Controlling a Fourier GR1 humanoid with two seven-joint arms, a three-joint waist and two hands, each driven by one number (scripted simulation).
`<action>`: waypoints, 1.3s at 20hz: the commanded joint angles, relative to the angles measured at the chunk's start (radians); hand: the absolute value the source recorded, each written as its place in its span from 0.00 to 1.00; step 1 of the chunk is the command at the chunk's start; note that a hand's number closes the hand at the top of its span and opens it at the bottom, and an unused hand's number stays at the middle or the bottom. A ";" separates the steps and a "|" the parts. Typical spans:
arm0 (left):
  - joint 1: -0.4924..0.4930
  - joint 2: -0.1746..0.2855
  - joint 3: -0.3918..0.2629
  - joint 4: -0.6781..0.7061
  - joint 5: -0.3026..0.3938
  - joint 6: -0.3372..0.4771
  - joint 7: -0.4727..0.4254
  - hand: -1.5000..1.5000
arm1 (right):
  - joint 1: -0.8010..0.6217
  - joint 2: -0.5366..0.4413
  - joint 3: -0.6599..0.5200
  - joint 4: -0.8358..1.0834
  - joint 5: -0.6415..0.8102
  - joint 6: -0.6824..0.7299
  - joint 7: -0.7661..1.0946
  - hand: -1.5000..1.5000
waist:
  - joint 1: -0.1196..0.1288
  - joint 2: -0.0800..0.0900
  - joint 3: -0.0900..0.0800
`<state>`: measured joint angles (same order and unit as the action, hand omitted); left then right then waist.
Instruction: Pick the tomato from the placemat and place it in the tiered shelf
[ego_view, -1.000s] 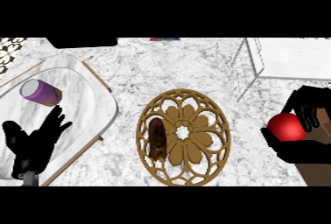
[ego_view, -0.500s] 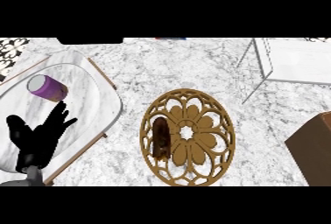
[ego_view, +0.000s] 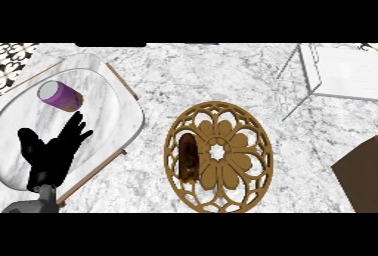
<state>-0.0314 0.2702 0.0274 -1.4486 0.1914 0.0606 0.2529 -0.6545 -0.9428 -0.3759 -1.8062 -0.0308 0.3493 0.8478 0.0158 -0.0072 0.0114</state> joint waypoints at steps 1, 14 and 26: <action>-0.019 -0.050 -0.042 0.134 -0.023 -0.010 -0.010 0.50 | -0.095 -0.057 0.014 0.185 0.021 0.031 -0.080 1.00 | 0.003 0.019 -0.013; -0.022 -0.041 -0.020 0.089 0.001 -0.047 0.037 0.50 | -0.225 -0.084 0.152 0.585 0.177 0.093 -0.420 1.00 | 0.020 0.021 -0.012; -0.024 -0.050 -0.011 0.055 -0.012 -0.033 0.082 0.50 | -0.330 -0.008 0.221 0.918 0.371 -0.065 -0.694 1.00 | 0.018 0.020 -0.011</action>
<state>-0.0623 0.2469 0.0389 -1.4470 0.1711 0.0384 0.2895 -0.9637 -0.9601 -0.1648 -1.0038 0.2910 0.3227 0.2546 0.0389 0.0006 0.0115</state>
